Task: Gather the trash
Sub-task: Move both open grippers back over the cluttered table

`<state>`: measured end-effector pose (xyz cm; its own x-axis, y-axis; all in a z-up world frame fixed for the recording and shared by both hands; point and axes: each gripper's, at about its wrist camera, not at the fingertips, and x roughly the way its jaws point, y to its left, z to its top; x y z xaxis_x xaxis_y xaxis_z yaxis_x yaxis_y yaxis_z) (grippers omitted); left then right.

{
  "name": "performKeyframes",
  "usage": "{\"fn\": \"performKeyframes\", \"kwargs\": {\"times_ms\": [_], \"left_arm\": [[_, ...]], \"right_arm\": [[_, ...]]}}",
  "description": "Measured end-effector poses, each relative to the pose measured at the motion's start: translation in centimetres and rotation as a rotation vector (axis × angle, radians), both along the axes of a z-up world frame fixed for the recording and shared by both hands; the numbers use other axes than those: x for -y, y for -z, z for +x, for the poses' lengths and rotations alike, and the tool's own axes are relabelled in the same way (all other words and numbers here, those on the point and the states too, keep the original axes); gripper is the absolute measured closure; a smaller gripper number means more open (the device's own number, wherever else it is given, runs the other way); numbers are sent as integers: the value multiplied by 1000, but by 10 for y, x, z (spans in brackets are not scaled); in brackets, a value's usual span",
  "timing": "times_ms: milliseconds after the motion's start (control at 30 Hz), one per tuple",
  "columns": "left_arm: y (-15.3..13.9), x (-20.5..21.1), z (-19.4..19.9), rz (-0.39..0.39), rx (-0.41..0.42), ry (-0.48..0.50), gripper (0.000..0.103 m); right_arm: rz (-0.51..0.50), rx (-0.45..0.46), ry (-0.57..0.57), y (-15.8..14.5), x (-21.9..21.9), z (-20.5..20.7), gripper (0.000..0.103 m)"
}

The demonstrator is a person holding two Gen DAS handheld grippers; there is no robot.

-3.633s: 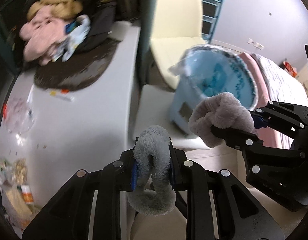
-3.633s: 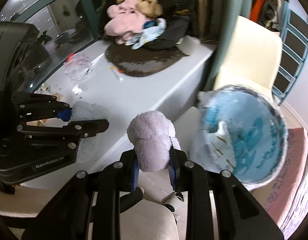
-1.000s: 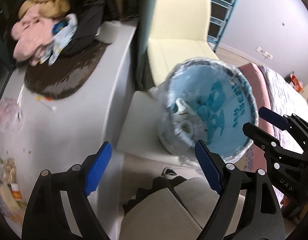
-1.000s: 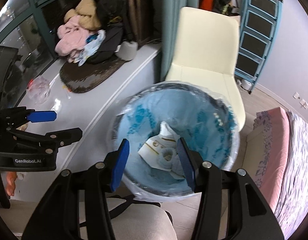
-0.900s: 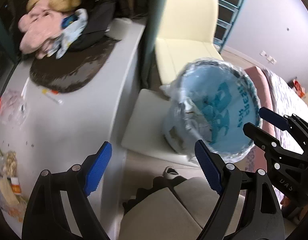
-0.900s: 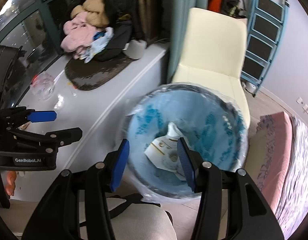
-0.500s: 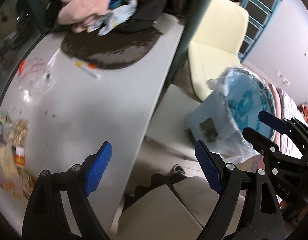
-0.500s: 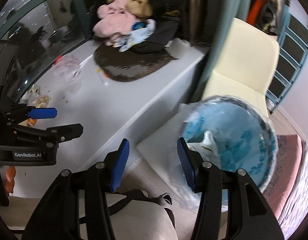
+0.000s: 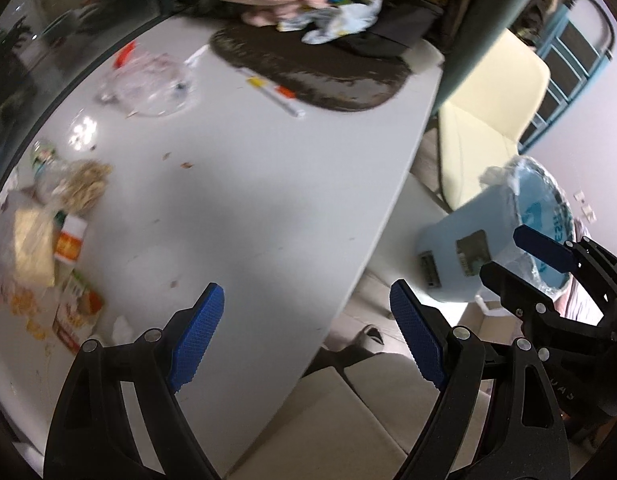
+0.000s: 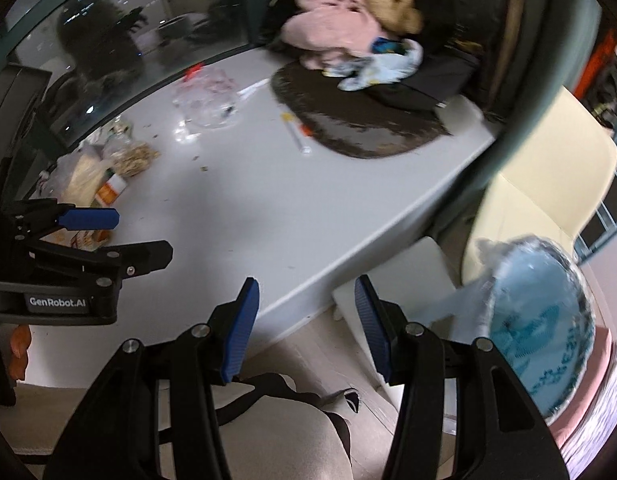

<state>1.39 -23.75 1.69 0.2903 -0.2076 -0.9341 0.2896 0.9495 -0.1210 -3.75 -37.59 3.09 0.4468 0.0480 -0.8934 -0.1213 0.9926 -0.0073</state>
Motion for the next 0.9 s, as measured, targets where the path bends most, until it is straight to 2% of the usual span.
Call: {"fn": "performKeyframes", "kwargs": {"times_ms": [200, 367, 533, 900], "left_arm": [[0, -48, 0, 11, 1, -54, 21], [-7, -86, -2, 28, 37, -70, 21], [-8, -119, -1, 26, 36, -118, 21], [-19, -165, -5, 10, 76, -240, 21]], "right_arm": [[5, 9, -88, 4, -53, 6, 55], [23, 33, -100, 4, -84, 14, 55], [25, 38, -151, 5, -117, 14, 55], [3, 64, -327, -2, -171, 26, 55]]}}
